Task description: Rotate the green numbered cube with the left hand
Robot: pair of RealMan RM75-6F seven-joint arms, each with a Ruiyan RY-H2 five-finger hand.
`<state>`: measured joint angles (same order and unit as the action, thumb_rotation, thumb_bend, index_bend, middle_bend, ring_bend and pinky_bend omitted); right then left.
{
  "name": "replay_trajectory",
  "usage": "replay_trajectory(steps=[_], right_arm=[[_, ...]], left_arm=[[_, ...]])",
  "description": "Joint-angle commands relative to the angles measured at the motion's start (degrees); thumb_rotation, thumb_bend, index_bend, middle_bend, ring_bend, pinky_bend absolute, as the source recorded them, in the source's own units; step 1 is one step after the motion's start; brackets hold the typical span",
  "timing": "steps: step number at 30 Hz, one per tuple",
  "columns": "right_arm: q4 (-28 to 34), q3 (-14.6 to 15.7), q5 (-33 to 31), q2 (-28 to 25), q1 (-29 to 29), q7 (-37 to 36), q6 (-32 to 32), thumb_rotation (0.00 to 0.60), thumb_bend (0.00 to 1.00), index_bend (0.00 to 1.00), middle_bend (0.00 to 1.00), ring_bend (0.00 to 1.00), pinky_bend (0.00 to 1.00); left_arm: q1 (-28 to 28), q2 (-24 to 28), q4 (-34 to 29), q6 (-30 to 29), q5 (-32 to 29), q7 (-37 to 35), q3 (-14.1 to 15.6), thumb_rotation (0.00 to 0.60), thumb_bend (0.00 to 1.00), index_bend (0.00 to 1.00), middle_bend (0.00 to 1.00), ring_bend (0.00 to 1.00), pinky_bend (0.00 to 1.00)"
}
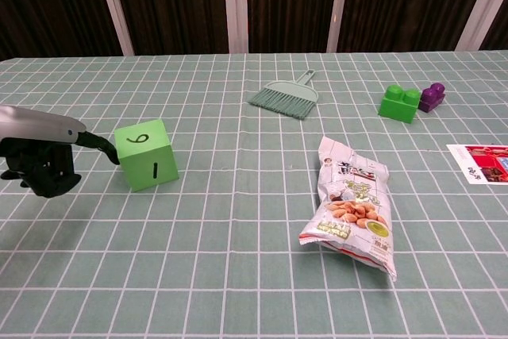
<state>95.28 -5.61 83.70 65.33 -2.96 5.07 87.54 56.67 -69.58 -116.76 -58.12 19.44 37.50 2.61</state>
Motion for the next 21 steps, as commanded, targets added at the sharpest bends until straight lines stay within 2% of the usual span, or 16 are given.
replay_trajectory(steps=[1,6,12,21], right_arm=[[-0.02,-0.04,0.02,-0.04,0.07,-0.18,0.13,0.6,0.17,0.1,0.01,0.0,0.0],[-0.17,-0.16,-0.06,-0.25,0.1,-0.98,0.1,0.6,0.17,0.1,0.01,0.0,0.0],[-0.08,-0.12,0.25,-0.33,0.21,-1.32,0.35,0.6,0.17,0.1,0.01,0.0,0.0],[-0.16,-0.16,0.05,-0.29,0.12,-1.33,0.04,0.6,0.17,0.1,0.01,0.0,0.0]], left_arm=[[0.22,-0.31,-0.95,-0.63,0.36,0.24,-0.13,0.6,0.81,0.13,0.83,0.74,0.79],[1.25,-1.75,-3.62,-3.97,0.08,2.87,0.05,0.6,0.81,0.12,0.83,0.74,0.79],[2.32,-5.63,-3.85,-9.94,0.37,7.37,0.19,0.6,0.81,0.12,0.83,0.74,0.79],[3.81,-9.87,-4.63,-12.83,-2.08,10.42,-2.4,0.6,0.81,0.12,0.83,0.74,0.79]])
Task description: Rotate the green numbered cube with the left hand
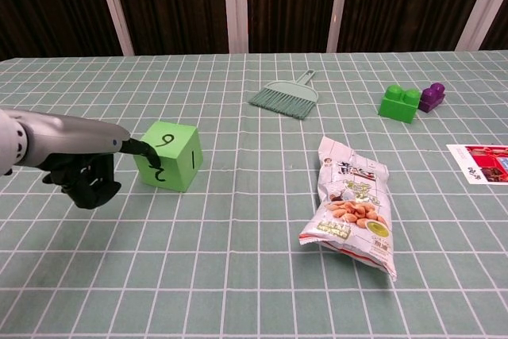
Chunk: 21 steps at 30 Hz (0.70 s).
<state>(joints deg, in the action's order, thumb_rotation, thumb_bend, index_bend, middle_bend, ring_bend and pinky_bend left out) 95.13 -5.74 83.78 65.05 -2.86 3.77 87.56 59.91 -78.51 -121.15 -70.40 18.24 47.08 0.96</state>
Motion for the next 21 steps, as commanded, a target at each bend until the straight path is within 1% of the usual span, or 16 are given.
replay_trajectory(steps=[1,6,10,21], right_arm=[[-0.02,-0.03,-0.05,-0.02,0.03,-0.07,0.04,0.6,0.17,0.1,0.01,0.0,0.0],[-0.06,-0.07,0.12,-0.16,0.14,-0.52,0.31,0.6,0.17,0.1,0.01,0.0,0.0],[0.17,0.12,0.87,-0.47,0.36,-1.34,0.82,0.6,0.17,0.1,0.01,0.0,0.0],[0.02,0.01,0.38,-0.16,0.18,-0.72,0.32,0.6,0.18,0.1,0.01,0.0,0.0]], left_arm=[[0.68,-1.19,-0.28,-0.75,-1.14,1.05,-0.93,0.6,0.81,0.12,0.83,0.74,0.79],[1.33,-2.8,-0.03,-2.12,-1.83,2.04,-2.31,0.6,0.81,0.12,0.83,0.74,0.79],[1.01,-4.37,0.71,-4.18,-0.03,3.04,-1.84,0.6,0.81,0.12,0.83,0.74,0.79],[1.08,-6.74,3.72,-4.16,-0.74,3.17,-4.65,0.6,0.8,0.12,0.83,0.74,0.79]])
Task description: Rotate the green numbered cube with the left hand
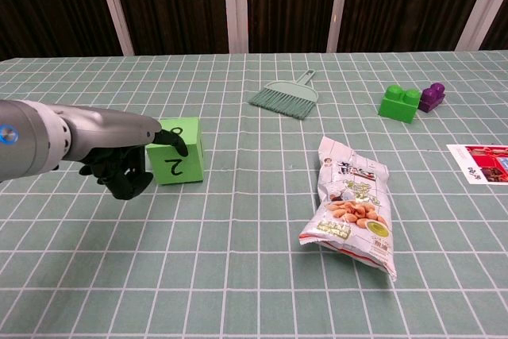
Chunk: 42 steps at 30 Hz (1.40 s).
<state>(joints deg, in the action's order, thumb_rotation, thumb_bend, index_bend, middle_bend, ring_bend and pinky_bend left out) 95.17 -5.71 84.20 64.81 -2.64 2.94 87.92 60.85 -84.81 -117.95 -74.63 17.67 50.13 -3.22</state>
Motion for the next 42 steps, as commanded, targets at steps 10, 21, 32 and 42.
replay_trajectory(steps=[10,21,32,42], right_arm=[[-0.05,-0.03,-0.27,0.38,-0.28,0.91,-0.52,0.6,0.17,0.1,0.01,0.0,0.0],[-0.16,0.19,-0.26,0.47,-0.6,0.96,-1.3,0.6,0.17,0.1,0.01,0.0,0.0],[0.18,0.3,-0.54,0.27,-0.62,1.48,-1.6,0.6,0.17,0.1,0.01,0.0,0.0],[0.49,0.49,-0.3,0.05,-0.44,1.7,-1.34,0.6,0.17,0.1,0.01,0.0,0.0]], left_arm=[[0.29,-3.69,4.51,-0.58,0.2,0.2,-2.96,0.6,0.8,0.11,0.83,0.74,0.79],[0.13,-5.3,10.03,0.65,-3.04,0.22,-6.05,0.6,0.8,0.11,0.83,0.74,0.79],[1.55,-8.66,13.24,-0.14,-3.6,2.17,-8.32,0.6,0.8,0.11,0.83,0.74,0.79],[-0.15,-6.13,12.54,0.64,-4.63,1.93,-8.25,0.6,0.8,0.11,0.83,0.74,0.79]])
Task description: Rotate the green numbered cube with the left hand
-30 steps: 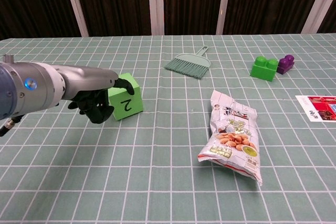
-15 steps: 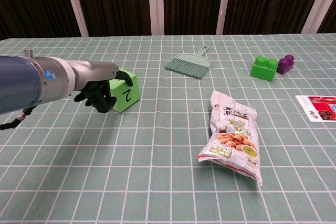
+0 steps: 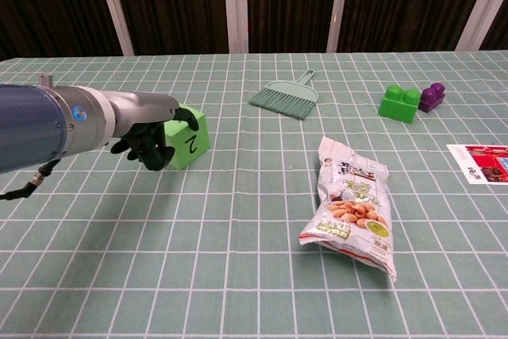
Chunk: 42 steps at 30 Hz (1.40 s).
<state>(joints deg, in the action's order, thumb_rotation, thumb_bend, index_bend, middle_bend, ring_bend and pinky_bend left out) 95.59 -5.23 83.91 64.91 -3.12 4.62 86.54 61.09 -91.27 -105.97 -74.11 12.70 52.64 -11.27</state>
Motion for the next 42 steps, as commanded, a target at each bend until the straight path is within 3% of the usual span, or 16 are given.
replay_trajectory(steps=[1,12,25,42], right_arm=[[0.11,0.03,-0.04,-0.06,0.06,0.02,0.03,0.6,0.17,0.1,0.01,0.0,0.0],[0.03,0.1,-0.41,0.57,-0.31,1.59,-0.69,0.6,0.18,0.1,0.01,0.0,0.0],[0.14,0.19,-0.63,0.87,-0.49,2.25,-1.07,0.6,0.17,0.1,0.01,0.0,0.0],[0.86,0.62,0.1,0.65,-0.19,2.77,-0.51,0.6,0.18,0.1,0.01,0.0,0.0]], left_arm=[[-0.59,0.44,0.86,0.26,0.66,-0.9,-0.24,0.6,0.8,0.11,0.83,0.74,0.79],[-1.45,-1.1,5.04,0.98,2.36,-1.95,-0.38,0.6,0.8,0.11,0.83,0.74,0.79],[-2.57,-6.69,11.4,-4.63,3.77,-0.89,-1.79,0.6,0.81,0.11,0.83,0.74,0.79],[-4.18,-7.7,9.93,-6.38,3.21,1.13,-6.29,0.6,0.81,0.11,0.79,0.74,0.8]])
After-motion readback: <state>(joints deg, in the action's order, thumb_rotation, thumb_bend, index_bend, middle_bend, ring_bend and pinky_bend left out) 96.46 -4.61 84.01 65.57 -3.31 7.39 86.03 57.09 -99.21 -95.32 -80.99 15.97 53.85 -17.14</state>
